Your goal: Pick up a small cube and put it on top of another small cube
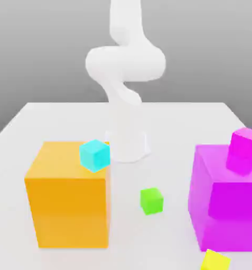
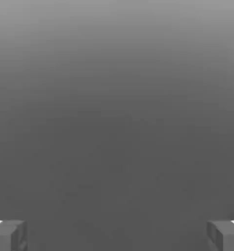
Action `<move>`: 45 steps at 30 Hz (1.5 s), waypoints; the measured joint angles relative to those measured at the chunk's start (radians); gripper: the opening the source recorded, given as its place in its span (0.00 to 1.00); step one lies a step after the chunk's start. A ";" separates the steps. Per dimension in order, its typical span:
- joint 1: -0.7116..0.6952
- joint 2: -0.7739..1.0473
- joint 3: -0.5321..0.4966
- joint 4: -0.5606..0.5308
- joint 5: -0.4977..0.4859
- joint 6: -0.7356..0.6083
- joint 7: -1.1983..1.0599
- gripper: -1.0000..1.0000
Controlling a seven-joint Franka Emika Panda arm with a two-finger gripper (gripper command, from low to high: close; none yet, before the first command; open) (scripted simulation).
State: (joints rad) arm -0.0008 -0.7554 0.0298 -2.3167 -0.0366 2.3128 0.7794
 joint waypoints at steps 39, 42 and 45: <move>0.227 0.969 -0.034 -0.644 -0.023 0.862 -0.024 0.00; 0.231 0.975 -0.039 -0.643 -0.026 0.866 -0.022 0.00; 0.208 0.889 -0.013 -0.658 -0.014 0.796 -0.032 0.00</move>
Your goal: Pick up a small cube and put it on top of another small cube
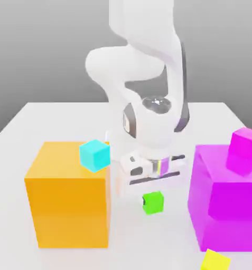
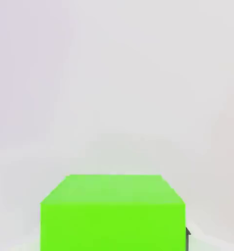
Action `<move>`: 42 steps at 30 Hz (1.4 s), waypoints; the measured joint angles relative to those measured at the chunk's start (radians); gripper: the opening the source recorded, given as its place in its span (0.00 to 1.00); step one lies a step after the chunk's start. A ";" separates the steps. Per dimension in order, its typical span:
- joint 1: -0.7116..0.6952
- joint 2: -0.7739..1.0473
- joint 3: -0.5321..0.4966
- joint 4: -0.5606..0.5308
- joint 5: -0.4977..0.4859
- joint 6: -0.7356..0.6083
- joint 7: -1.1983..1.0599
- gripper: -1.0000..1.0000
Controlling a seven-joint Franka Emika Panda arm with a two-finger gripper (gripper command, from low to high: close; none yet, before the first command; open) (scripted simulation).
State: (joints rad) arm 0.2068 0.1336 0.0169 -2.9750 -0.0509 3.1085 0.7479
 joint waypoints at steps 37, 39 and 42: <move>0.085 0.185 0.036 0.732 0.023 -0.548 0.032 0.00; 0.090 0.253 0.031 0.734 0.016 -0.482 0.036 0.00; 0.092 0.274 0.029 0.735 0.014 -0.462 0.038 1.00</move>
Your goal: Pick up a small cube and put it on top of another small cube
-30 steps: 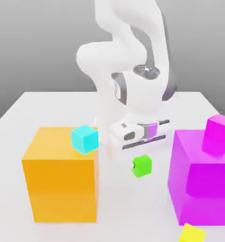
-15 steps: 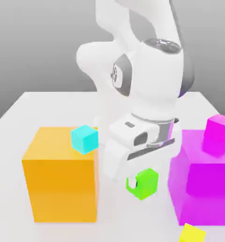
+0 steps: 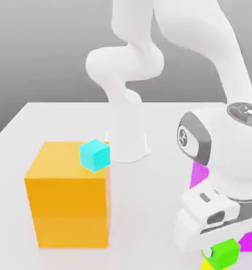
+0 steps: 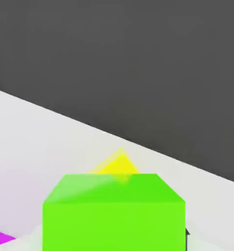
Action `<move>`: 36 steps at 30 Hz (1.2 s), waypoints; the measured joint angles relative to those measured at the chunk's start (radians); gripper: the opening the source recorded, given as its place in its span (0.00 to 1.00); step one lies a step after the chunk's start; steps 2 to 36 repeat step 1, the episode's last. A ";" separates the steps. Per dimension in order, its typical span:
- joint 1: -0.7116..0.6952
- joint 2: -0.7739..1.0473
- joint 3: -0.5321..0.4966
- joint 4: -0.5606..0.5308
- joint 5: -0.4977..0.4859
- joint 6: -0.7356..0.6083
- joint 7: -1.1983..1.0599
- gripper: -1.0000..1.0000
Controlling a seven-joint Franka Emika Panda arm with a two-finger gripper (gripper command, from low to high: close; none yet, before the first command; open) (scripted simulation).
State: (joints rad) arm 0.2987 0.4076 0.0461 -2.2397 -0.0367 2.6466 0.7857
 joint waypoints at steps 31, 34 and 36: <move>0.000 0.000 0.000 0.000 0.000 0.000 0.000 1.00; 0.000 0.000 0.000 0.000 0.000 0.000 0.000 1.00; 0.000 0.000 0.000 0.000 0.000 0.000 0.000 1.00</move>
